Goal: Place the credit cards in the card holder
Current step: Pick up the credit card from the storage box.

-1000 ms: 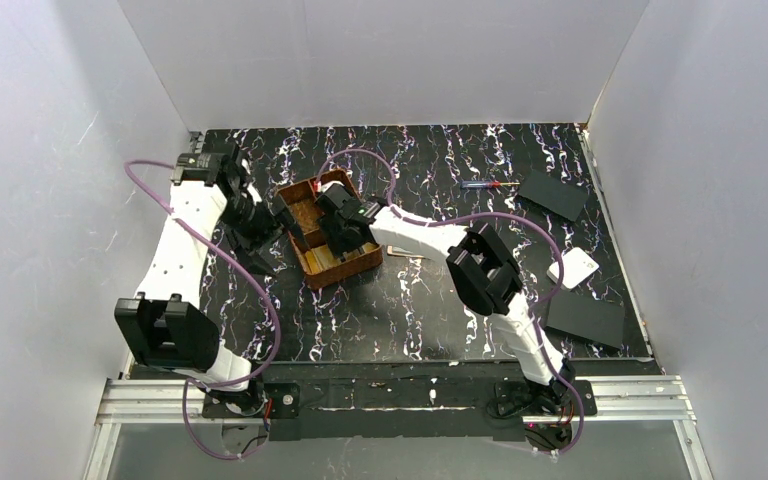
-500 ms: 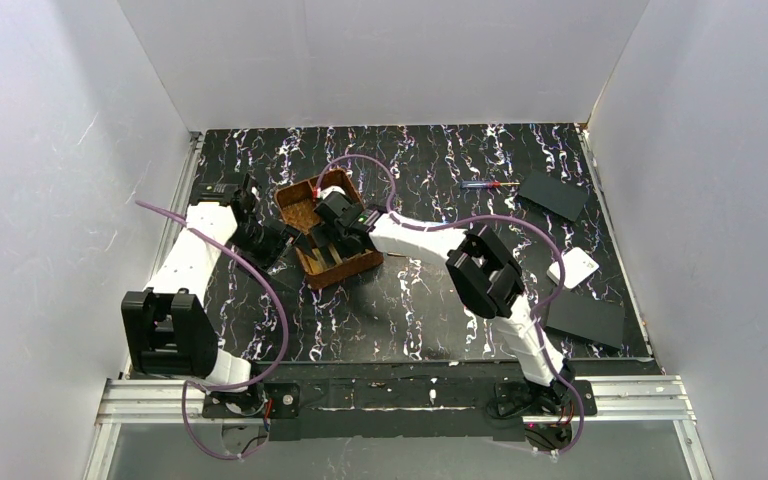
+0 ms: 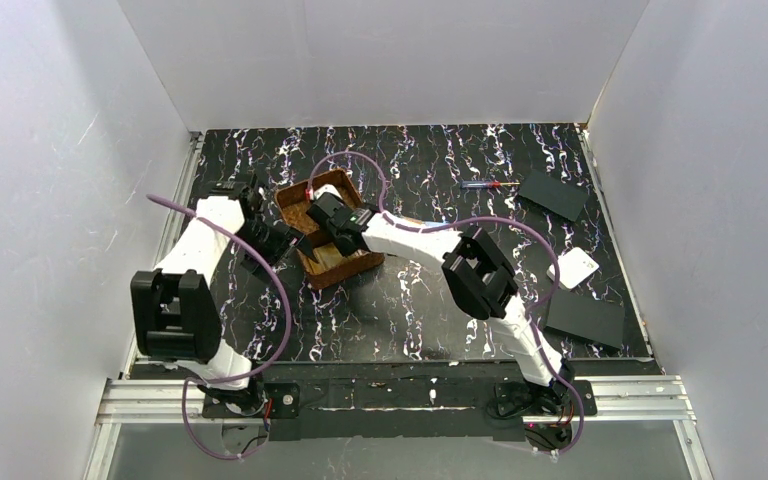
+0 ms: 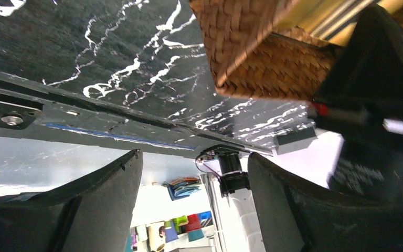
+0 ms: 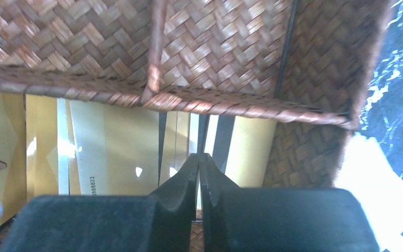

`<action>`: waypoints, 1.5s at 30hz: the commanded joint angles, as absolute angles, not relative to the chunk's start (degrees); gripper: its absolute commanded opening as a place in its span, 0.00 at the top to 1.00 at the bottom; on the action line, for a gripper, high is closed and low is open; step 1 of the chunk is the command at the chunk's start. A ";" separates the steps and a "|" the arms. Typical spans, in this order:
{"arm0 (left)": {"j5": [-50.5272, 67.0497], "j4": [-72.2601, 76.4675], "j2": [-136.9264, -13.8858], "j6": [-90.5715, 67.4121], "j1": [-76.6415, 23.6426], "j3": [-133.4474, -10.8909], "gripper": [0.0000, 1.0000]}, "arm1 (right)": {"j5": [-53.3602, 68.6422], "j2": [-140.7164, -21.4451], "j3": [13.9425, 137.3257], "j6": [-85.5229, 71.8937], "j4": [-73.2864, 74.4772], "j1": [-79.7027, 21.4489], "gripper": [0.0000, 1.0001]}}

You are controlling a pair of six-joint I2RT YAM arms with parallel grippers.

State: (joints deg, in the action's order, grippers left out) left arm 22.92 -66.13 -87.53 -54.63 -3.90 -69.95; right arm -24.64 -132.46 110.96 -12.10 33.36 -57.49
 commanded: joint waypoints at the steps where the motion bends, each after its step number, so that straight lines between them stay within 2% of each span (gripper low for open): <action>1: 18.46 -67.02 -91.12 -51.88 -4.49 -72.11 0.30 | -27.25 -130.67 116.65 -11.16 35.57 -56.21 0.89; 3: 17.86 -67.23 -93.02 -52.26 -4.61 -73.16 0.30 | -23.92 -130.26 116.87 -11.01 35.16 -55.08 0.89; 4: 17.23 -67.08 -94.44 -52.19 -5.03 -74.13 0.30 | -21.71 -129.61 115.98 -10.86 33.58 -54.58 0.83; 5: 16.64 -66.93 -97.28 -51.52 -5.49 -75.96 0.33 | -18.41 -129.60 114.97 -10.59 32.08 -54.49 0.52; 8: 16.91 -66.51 -99.23 -51.58 -5.84 -77.81 0.39 | -18.30 -130.67 115.64 -10.72 32.78 -54.57 0.31; 10: 16.60 -66.46 -100.54 -51.15 -6.26 -79.26 0.42 | -20.63 -131.46 116.36 -10.66 34.07 -54.58 0.23; 12: 15.95 -66.69 -101.77 -50.54 -6.50 -80.06 0.45 | -22.33 -132.08 116.41 -9.60 34.90 -54.50 0.19; 16: 14.78 -67.65 -103.62 -50.83 -6.51 -79.66 0.53 | -24.22 -132.85 115.72 -8.88 35.87 -54.49 0.22; 19: 14.17 -67.98 -104.50 -50.94 -6.58 -79.60 0.56 | -24.89 -132.61 115.13 -8.67 36.12 -54.49 0.34; 24: 13.32 -68.47 -105.48 -50.77 -6.85 -79.90 0.59 | -25.52 -132.93 114.61 -8.07 35.83 -54.49 0.44; 27: 13.22 -68.51 -106.06 -50.79 -7.16 -79.91 0.60 | -24.80 -133.55 114.97 -7.92 35.54 -54.49 0.45; 35: 13.01 -68.81 -107.25 -50.71 -7.47 -80.09 0.60 | -23.12 -135.03 115.39 -8.26 35.05 -54.49 0.39; 45: 11.11 -70.58 -107.61 -50.98 -7.64 -79.90 0.69 | -28.35 -134.40 115.95 -7.64 36.54 -54.36 0.59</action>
